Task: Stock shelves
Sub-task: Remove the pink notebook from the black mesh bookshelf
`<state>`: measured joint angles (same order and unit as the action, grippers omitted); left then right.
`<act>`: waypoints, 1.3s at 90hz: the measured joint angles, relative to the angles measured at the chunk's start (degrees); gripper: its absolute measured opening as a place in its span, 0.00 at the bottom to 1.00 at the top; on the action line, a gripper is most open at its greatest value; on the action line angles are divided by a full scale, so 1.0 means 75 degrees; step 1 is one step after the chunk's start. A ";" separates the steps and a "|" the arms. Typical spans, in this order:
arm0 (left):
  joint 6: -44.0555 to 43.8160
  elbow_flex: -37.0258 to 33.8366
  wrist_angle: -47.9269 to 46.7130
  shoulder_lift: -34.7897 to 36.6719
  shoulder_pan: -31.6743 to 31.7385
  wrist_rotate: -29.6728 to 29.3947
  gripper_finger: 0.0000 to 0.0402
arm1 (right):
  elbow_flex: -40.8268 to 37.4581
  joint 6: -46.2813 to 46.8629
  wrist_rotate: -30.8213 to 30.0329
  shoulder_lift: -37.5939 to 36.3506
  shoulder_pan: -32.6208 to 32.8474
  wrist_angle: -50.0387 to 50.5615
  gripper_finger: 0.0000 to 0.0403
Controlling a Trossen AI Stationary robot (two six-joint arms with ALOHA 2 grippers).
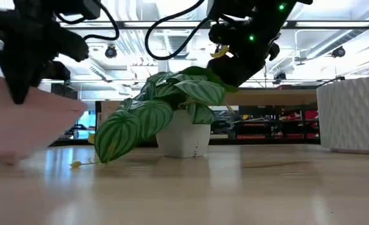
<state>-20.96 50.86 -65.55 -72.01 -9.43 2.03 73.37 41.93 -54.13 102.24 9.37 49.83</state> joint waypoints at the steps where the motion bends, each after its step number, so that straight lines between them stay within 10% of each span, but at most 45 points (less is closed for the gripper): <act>1: -0.0041 -0.0005 0.0004 0.0000 0.0000 -0.0116 0.06 | 0.0001 -0.0001 0.0000 0.0000 -0.0001 -0.0004 0.06; 67: -0.2138 -0.0972 0.0027 -0.0012 0.0116 -0.2594 0.12 | 0.0002 -0.0421 0.0001 0.0000 -0.0003 -0.0389 0.07; 117: -0.0930 -0.1158 0.0031 -0.0015 0.0196 -0.3198 0.20 | 0.0002 -0.0740 0.0003 0.0000 -0.0024 -0.0587 0.06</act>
<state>-27.94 42.17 -65.32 -72.12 -7.97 -21.95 73.38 36.38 -54.11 102.24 9.18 45.43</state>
